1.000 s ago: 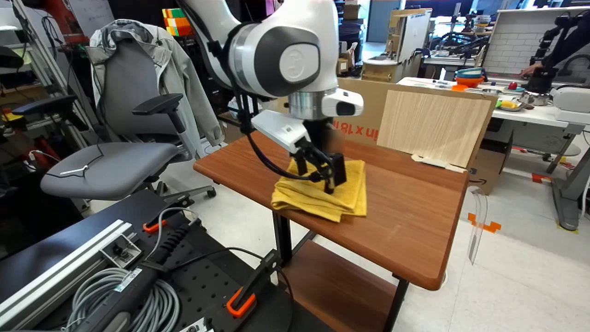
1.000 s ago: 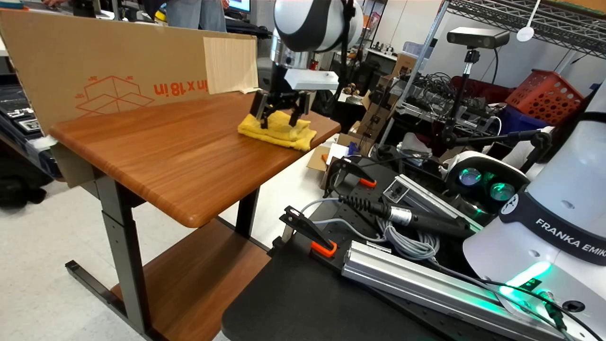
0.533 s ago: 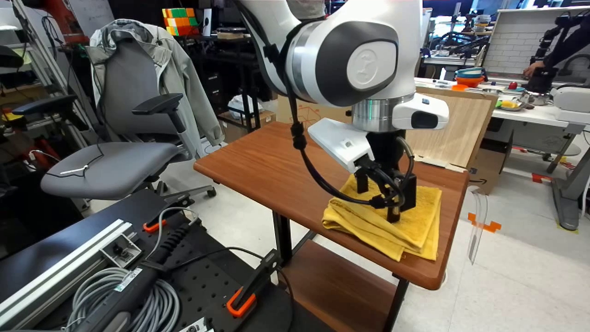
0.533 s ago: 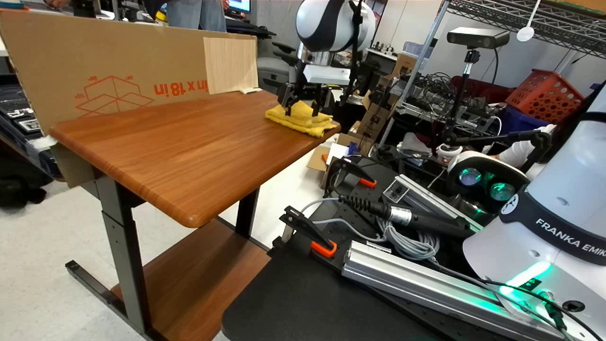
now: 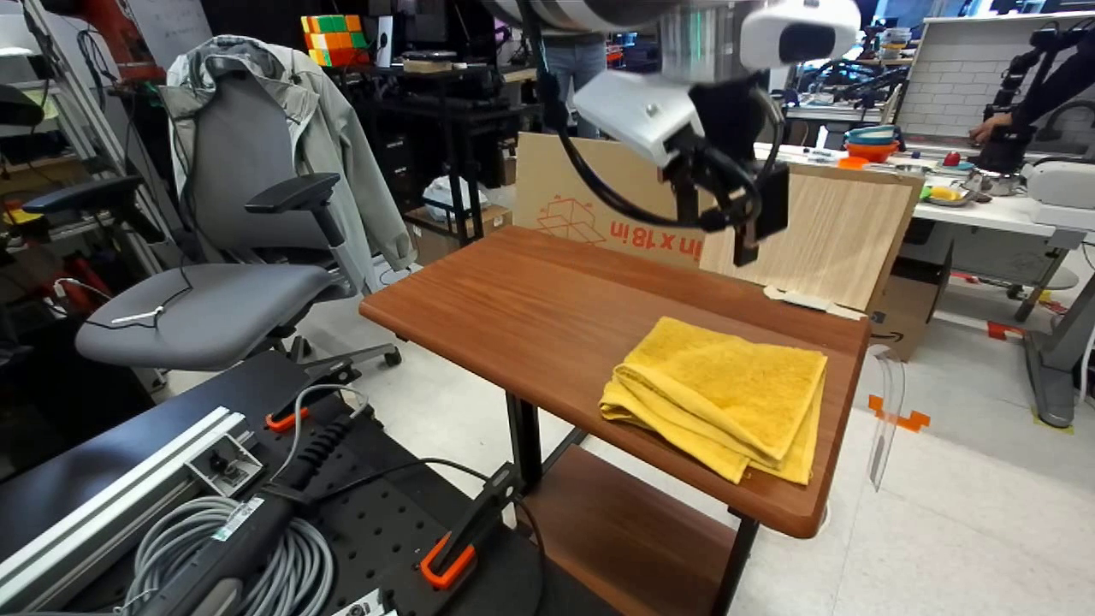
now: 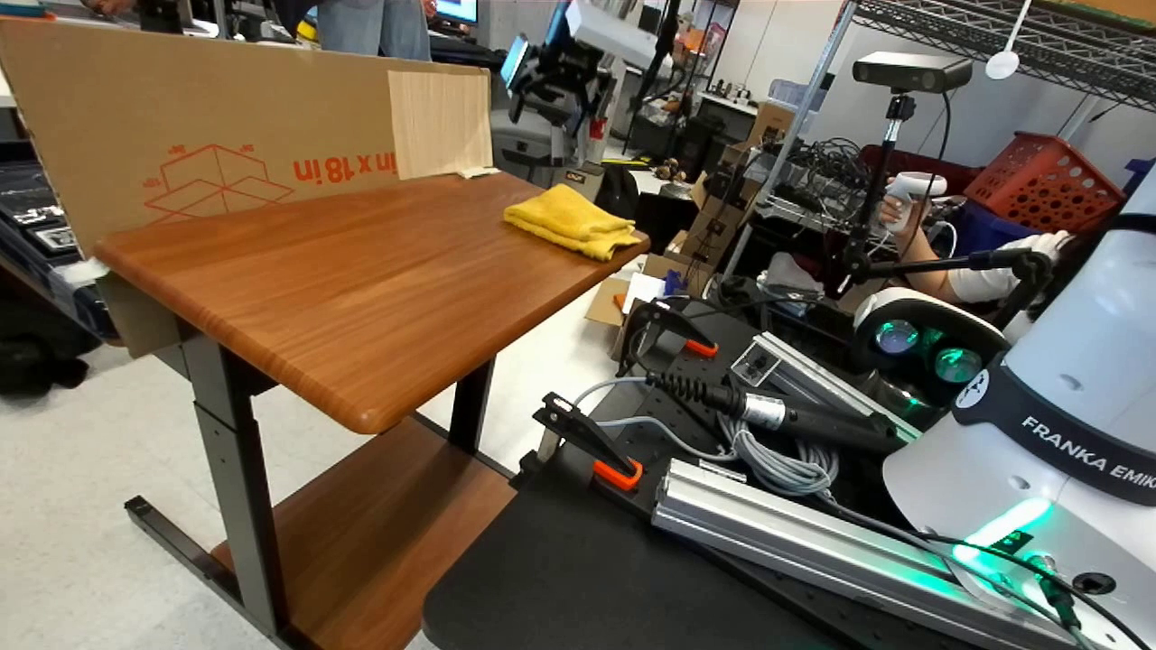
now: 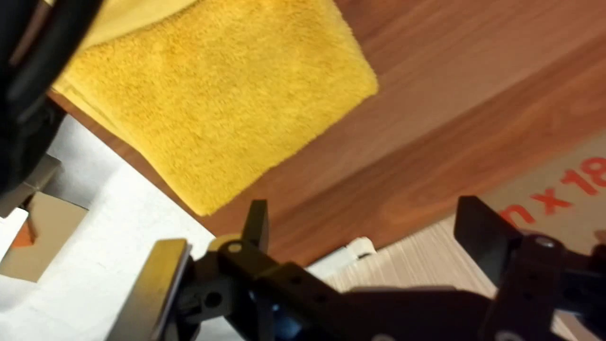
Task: Wipe the table with the yellow towel
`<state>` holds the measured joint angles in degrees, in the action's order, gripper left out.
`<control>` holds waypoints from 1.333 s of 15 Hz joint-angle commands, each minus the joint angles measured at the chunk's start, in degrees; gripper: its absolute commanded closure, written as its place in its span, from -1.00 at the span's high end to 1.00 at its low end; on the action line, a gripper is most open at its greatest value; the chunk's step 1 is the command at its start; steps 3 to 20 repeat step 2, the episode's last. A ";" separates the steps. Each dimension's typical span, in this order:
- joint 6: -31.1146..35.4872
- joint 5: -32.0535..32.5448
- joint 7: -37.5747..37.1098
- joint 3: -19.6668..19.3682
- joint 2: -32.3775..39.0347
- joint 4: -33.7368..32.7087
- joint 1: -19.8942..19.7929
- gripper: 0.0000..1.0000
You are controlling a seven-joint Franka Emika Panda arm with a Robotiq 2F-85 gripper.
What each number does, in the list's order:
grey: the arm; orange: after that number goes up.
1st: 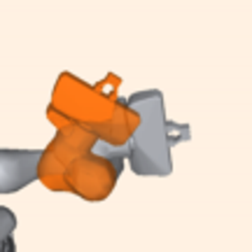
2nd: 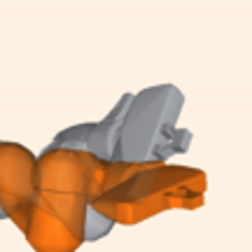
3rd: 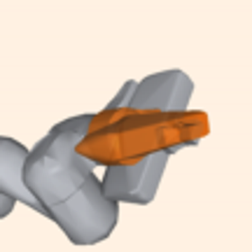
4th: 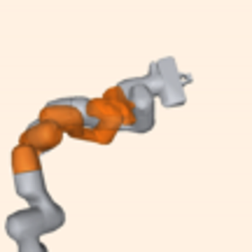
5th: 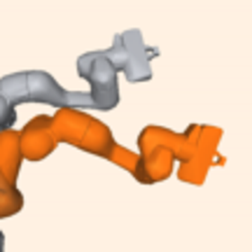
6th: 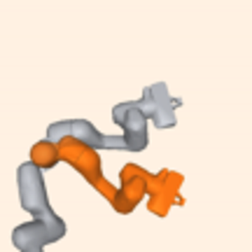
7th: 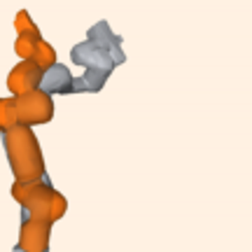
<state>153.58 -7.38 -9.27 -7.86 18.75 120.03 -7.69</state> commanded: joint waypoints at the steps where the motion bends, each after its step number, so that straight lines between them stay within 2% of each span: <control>1: -0.84 -0.04 0.11 0.14 -2.05 0.49 0.05 1.00; 20: -1.07 -0.01 0.07 0.13 -2.63 0.69 0.08 1.00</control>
